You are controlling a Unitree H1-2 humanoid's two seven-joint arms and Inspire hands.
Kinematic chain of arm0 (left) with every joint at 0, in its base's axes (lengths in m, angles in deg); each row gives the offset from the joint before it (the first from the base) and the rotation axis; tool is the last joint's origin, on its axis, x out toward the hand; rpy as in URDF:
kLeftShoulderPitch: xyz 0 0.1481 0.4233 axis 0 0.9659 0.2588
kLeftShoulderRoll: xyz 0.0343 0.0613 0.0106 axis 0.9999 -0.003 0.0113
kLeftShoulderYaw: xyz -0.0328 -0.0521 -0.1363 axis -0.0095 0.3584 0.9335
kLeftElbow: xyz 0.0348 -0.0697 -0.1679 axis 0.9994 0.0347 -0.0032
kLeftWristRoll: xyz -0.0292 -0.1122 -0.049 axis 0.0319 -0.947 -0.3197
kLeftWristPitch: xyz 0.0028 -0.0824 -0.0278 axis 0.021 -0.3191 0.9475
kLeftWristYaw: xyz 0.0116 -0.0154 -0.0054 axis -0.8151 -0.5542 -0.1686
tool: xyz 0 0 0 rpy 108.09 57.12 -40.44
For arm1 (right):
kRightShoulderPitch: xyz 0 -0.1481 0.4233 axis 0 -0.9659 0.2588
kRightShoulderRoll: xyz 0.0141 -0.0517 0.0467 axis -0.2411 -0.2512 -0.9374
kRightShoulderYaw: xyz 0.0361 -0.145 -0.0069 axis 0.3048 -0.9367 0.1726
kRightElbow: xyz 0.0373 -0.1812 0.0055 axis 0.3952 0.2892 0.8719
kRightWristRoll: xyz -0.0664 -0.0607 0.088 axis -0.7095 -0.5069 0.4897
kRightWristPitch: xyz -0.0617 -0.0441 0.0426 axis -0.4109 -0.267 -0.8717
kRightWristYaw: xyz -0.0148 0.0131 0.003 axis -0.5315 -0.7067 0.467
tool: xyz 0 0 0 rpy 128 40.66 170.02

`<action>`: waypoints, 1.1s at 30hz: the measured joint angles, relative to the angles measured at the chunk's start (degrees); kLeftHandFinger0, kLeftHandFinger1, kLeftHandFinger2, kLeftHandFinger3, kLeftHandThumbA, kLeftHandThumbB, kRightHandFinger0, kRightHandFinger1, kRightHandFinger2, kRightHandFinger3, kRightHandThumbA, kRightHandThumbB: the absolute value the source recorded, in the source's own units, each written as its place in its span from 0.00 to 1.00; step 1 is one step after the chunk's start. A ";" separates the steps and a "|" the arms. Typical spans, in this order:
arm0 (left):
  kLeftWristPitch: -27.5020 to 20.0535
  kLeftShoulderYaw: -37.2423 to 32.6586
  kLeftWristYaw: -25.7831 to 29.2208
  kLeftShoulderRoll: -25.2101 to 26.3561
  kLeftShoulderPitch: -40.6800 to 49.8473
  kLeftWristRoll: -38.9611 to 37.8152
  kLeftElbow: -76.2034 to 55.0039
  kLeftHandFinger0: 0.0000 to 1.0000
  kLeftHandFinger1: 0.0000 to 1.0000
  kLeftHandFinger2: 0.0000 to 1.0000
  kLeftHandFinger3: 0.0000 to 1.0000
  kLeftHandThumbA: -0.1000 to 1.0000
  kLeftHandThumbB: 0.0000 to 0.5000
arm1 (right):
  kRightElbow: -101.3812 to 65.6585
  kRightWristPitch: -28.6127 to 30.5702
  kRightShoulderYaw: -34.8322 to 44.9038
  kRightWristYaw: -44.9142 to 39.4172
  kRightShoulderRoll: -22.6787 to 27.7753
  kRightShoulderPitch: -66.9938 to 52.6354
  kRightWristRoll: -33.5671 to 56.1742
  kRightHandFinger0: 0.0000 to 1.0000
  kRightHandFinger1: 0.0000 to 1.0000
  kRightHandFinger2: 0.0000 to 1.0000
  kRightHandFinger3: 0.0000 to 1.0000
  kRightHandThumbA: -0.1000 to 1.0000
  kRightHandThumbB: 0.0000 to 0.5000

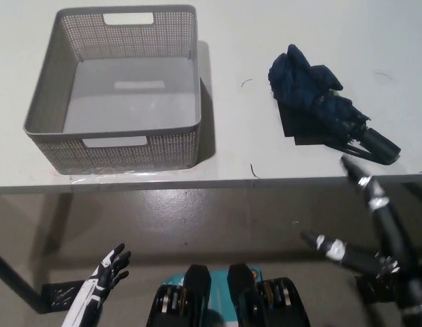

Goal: Use the right hand to pick up a umbrella on the right side and place it into a container on the lft side

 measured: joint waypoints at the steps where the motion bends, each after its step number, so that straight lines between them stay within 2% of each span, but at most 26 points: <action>1: 0.00 0.00 -0.01 0.01 0.00 0.00 0.00 1.00 1.00 1.00 1.00 1.00 0.09 | -1.53 -1.24 0.48 -0.17 0.62 1.57 -1.14 1.00 1.00 1.00 1.00 1.00 0.65; 5: -0.04 -0.01 -0.03 0.05 0.00 -0.01 0.00 1.00 1.00 1.00 1.00 1.00 0.12 | -3.07 -6.32 1.28 -1.15 3.96 11.31 -5.47 1.00 1.00 1.00 1.00 1.00 0.71; 12: -0.08 -0.02 -0.04 0.06 0.07 -0.02 -0.01 1.00 1.00 1.00 1.00 1.00 0.11 | 7.76 -14.71 -0.08 -2.95 7.13 25.43 -9.98 1.00 1.00 1.00 1.00 1.00 0.64; 14: -0.17 -0.03 -0.06 0.09 0.11 -0.04 -0.01 1.00 1.00 1.00 1.00 1.00 0.11 | 14.13 -17.45 -1.54 -3.63 7.38 29.47 -11.32 1.00 1.00 1.00 1.00 1.00 0.67; 15: -0.23 -0.04 -0.07 0.09 0.16 -0.04 -0.01 1.00 1.00 1.00 1.00 1.00 0.11 | 16.58 -18.40 -2.23 -3.97 7.48 30.91 -11.78 1.00 1.00 1.00 1.00 1.00 0.74; 16: -0.34 -0.05 -0.07 0.09 0.20 -0.05 -0.02 1.00 1.00 1.00 1.00 1.00 0.11 | 19.14 -19.36 -3.12 -4.25 7.60 32.57 -12.29 1.00 1.00 1.00 1.00 1.00 0.74; 18: -0.66 -0.08 -0.09 0.09 0.35 -0.06 -0.03 1.00 1.00 1.00 1.00 1.00 0.11 | 25.22 -21.49 -4.60 -4.89 7.73 35.63 -13.16 1.00 1.00 1.00 1.00 1.00 0.81; 21: -0.95 -0.09 -0.16 0.14 0.82 -0.13 -0.02 1.00 1.00 1.00 1.00 1.00 0.13 | 35.14 -24.35 -7.16 -5.77 7.77 40.67 -14.39 1.00 1.00 1.00 1.00 1.00 0.83; 24: -1.08 -0.11 -0.19 0.14 1.04 -0.14 -0.02 1.00 1.00 1.00 1.00 1.00 0.11 | 44.10 -25.73 -9.08 -6.26 7.76 44.40 -14.90 1.00 1.00 1.00 1.00 1.00 0.82; 29: -1.18 -0.18 -0.27 0.14 1.18 -0.14 -0.07 1.00 1.00 1.00 1.00 1.00 0.12 | 60.04 -26.18 -12.13 -6.30 7.70 50.32 -15.17 1.00 1.00 1.00 1.00 1.00 0.88; 33: -1.25 -0.22 -0.45 0.14 1.49 -0.14 -0.65 1.00 1.00 1.00 1.00 1.00 0.13 | 72.04 -26.16 -14.51 -6.16 7.37 55.05 -15.40 1.00 1.00 1.00 1.00 0.98 0.85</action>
